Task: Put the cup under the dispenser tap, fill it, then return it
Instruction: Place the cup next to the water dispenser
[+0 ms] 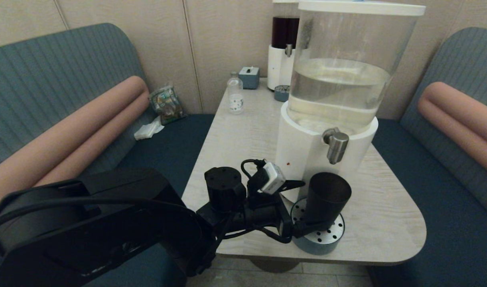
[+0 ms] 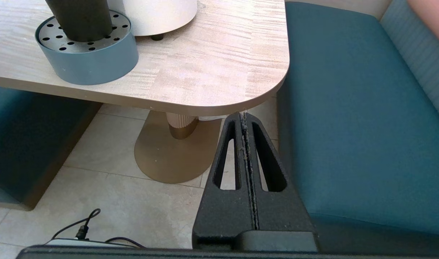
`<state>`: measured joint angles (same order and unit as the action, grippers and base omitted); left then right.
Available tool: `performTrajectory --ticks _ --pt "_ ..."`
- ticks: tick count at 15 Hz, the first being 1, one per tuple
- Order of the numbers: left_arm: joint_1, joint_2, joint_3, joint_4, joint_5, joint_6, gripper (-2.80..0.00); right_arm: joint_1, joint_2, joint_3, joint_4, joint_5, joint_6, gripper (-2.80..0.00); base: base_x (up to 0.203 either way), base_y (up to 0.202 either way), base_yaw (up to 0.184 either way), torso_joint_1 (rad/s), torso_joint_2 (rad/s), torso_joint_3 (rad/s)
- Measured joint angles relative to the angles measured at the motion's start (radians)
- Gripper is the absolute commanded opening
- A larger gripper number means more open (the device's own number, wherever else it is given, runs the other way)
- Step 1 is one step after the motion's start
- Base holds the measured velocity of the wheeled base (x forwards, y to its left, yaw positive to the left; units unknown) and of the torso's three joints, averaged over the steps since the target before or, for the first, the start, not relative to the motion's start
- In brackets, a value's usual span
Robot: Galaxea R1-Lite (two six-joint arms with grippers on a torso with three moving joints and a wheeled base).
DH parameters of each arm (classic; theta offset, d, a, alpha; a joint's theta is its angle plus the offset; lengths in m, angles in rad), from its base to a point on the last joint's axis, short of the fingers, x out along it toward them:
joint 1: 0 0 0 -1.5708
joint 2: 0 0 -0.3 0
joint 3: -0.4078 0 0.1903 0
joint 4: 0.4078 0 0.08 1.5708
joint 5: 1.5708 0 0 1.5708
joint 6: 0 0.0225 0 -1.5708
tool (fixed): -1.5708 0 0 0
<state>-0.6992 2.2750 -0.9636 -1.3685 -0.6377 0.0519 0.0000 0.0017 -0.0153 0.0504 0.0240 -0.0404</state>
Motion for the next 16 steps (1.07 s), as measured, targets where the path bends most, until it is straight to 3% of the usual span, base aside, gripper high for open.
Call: performTrajectory --ticks 16 --pt "-0.045 0.094 -0.154 0.004 0.013 -0.008 0.0 0.0 0.0 0.0 0.0 0.0 0.0 -2.8 0.0 0.0 0.0 0.0 0.0 0.0"
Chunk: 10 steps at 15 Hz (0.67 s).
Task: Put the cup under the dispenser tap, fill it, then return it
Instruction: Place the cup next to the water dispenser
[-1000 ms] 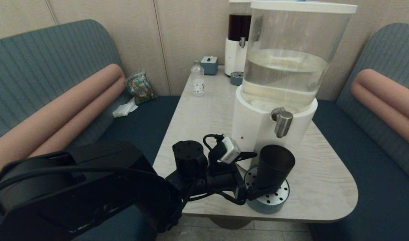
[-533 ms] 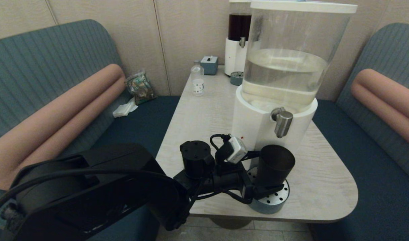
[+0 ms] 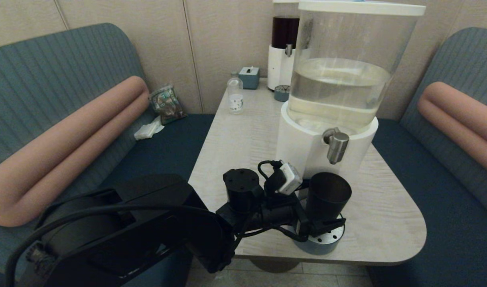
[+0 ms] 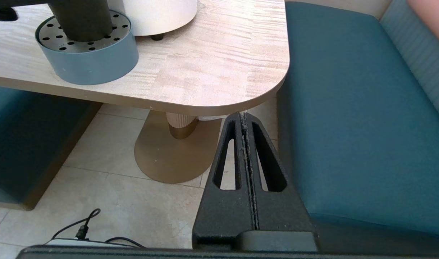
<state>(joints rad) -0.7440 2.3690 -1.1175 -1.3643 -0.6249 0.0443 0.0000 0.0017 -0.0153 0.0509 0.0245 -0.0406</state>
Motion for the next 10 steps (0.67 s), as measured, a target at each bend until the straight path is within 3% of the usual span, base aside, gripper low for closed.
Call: performTrajectory --ticks 10 --pt "-0.015 0.05 -0.084 -0.001 0.002 -0.014 0.0 0.0 0.0 0.0 0.0 0.0 0.0 -2.8 0.0 0.0 0.0 0.0 0.0 0.0"
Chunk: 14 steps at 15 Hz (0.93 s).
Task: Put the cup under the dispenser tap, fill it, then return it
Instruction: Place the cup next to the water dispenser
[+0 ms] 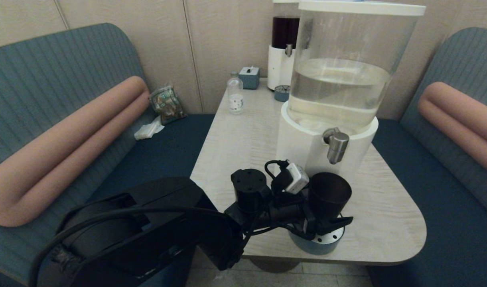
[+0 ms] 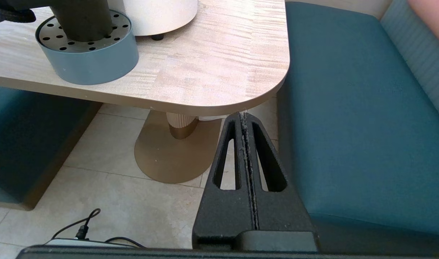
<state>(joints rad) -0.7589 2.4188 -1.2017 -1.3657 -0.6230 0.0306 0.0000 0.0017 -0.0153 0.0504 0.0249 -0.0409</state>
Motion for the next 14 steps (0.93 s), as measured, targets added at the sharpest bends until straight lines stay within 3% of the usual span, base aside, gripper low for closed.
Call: performTrajectory --ticks 3,4,5,14 --pt "0.0 0.004 -0.003 0.001 0.001 0.0 0.0 0.0 0.0 0.0 0.0 0.0 0.0 -2.8 0.0 0.0 0.0 0.0 0.0 0.0" --pt "0.0 0.004 -0.005 0.001 0.001 -0.001 -2.59 0.0 0.0 0.0 0.0 0.0 0.0 -2.8 0.0 0.0 0.0 0.0 0.0 0.0" --pt "0.0 0.006 -0.006 0.001 0.002 -0.001 -2.8 0.0 0.0 0.0 0.0 0.0 0.0 -2.8 0.0 0.0 0.0 0.0 0.0 0.0" --pt "-0.002 0.017 -0.021 -0.013 0.019 -0.022 -2.8 0.0 0.0 0.0 0.0 0.0 0.0 -2.8 0.0 0.0 0.0 0.0 0.0 0.0"
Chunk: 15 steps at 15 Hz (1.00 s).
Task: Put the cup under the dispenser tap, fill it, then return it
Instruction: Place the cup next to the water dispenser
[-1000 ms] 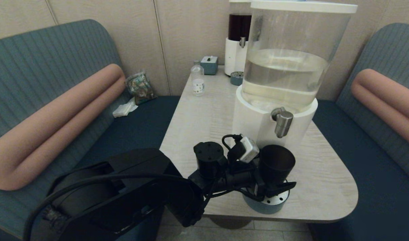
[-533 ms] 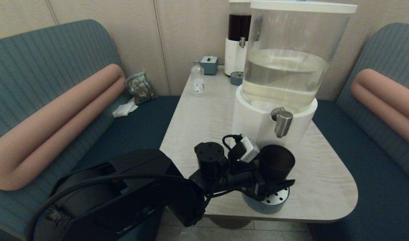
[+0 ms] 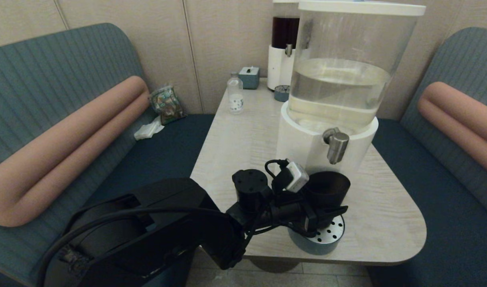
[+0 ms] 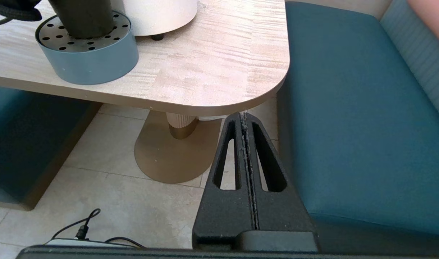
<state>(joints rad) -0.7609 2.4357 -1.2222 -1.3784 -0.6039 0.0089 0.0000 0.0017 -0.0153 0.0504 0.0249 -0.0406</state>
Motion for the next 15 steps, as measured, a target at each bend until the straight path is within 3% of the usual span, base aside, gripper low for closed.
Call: performTrajectory --ticks 15 --pt "0.028 -0.126 0.179 -0.037 0.002 -0.006 -2.8 0.0 0.0 0.0 0.0 0.0 0.0 -2.8 0.0 0.0 0.0 0.0 0.0 0.0"
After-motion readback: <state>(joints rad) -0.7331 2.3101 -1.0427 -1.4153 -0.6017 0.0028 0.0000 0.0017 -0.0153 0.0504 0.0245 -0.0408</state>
